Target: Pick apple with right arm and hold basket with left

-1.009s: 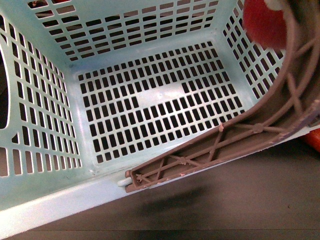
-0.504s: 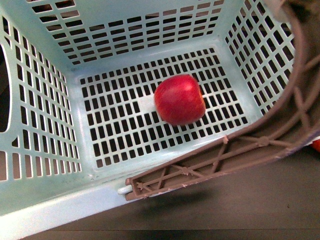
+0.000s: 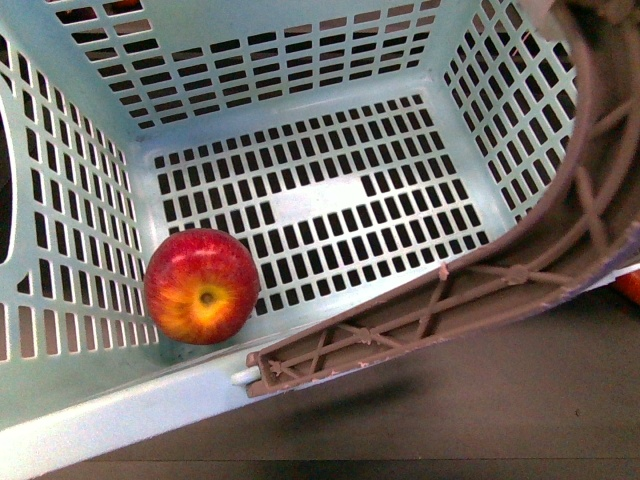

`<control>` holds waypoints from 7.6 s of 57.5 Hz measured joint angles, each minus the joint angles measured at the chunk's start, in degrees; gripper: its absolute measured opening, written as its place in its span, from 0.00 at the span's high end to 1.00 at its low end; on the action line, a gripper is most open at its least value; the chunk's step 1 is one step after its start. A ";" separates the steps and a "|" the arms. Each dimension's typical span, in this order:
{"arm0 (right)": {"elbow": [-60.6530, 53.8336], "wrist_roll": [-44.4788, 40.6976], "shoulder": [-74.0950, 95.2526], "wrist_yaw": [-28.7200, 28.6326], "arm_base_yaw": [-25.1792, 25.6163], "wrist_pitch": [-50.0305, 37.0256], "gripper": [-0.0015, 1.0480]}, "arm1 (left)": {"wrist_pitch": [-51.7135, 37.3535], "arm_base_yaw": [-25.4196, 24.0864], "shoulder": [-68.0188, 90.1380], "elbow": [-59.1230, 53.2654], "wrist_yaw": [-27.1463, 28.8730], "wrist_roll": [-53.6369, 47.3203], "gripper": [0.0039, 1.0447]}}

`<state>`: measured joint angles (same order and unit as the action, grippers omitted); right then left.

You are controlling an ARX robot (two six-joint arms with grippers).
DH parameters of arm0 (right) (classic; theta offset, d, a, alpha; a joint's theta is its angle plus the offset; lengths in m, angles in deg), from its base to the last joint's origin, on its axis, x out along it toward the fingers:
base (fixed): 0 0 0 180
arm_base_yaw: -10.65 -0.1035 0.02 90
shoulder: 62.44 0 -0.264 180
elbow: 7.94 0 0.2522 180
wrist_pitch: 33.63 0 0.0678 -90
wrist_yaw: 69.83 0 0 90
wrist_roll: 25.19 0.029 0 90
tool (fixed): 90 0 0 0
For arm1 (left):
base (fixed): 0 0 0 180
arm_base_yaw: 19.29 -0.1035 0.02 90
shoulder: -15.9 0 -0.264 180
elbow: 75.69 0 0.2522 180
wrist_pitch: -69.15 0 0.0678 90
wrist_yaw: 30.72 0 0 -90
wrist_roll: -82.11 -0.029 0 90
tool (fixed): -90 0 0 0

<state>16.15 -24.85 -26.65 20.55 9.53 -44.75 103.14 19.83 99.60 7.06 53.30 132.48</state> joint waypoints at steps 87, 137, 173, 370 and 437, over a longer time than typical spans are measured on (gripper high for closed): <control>-9.11 -0.15 -35.28 -0.26 0.94 24.70 0.98 | 0.00 0.00 0.00 0.00 0.00 -0.04 0.85; -9.11 -0.17 -35.43 -0.26 0.94 24.81 0.09 | 0.00 0.00 0.00 0.00 -0.09 0.02 0.85; -9.11 -0.17 -35.45 -0.26 0.94 24.81 0.08 | -13.09 -23.61 0.13 -6.54 11.39 23.47 0.85; -9.11 -0.15 -35.47 -0.26 0.94 24.81 0.08 | -61.48 -39.06 -28.13 -55.43 5.97 -48.33 0.97; -9.11 -0.17 -35.47 -0.26 0.94 24.81 0.08 | -38.10 -39.06 -65.85 -68.13 5.97 -49.75 0.97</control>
<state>7.03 -25.03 -62.12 20.29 10.47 -19.95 65.04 -19.23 33.75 -61.07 59.27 82.73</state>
